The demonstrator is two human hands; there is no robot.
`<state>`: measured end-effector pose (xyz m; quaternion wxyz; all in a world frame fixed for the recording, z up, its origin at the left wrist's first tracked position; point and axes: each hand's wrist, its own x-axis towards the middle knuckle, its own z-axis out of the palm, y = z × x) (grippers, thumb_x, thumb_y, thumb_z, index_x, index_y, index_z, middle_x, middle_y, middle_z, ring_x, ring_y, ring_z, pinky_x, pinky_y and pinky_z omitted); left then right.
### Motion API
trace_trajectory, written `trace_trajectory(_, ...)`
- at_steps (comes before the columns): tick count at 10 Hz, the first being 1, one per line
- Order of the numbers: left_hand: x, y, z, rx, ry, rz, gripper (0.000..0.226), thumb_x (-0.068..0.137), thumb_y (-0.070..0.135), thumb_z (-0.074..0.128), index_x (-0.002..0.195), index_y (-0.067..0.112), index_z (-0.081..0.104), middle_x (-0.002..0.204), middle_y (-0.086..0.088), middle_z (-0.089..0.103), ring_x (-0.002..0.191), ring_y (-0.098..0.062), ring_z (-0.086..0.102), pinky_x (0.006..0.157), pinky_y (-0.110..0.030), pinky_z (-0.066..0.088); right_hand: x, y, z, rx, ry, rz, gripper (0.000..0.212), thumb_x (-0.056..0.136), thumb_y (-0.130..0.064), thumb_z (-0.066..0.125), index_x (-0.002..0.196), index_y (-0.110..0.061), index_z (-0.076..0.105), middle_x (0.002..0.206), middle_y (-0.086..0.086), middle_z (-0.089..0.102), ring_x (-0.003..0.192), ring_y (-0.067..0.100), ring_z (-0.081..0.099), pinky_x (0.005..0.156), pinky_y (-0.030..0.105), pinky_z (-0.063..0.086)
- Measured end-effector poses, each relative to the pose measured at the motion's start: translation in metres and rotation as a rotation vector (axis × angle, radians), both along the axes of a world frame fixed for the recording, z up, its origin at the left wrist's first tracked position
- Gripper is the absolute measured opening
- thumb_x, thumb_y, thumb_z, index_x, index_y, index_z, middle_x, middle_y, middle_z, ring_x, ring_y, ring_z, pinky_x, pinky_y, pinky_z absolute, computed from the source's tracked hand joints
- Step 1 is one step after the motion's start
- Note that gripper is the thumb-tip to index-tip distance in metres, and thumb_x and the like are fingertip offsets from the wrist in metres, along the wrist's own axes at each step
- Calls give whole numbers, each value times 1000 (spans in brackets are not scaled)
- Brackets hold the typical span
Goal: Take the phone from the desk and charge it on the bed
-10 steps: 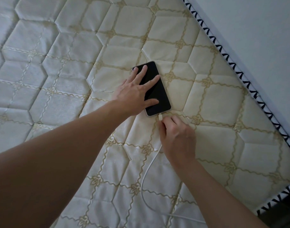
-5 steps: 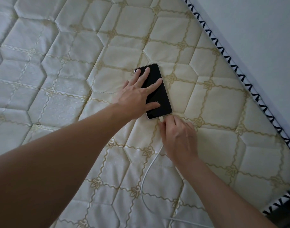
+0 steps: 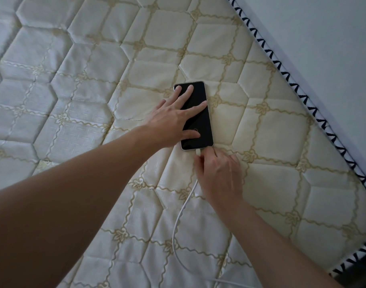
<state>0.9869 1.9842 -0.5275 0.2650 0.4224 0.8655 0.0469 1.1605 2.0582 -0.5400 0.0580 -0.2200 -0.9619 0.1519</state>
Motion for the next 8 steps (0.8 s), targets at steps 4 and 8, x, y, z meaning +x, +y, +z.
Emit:
trace_trajectory(4,39,-24,-3,132,149,487,75,88,77,28,152,51,-2,168,2,0,154,-19,3,122,-56,4,-4,2,2,-63,-74,-23,21,84,-28,66,69,-17,56,61,7,65,58,32,60,63,36,43)
trace_trajectory(8,64,-69,24,68,232,422,67,88,64,26,152,42,29,161,4,33,148,-21,28,119,-49,25,23,42,29,12,-165,16,25,82,-41,49,90,-22,64,84,2,62,84,28,58,72,40,47)
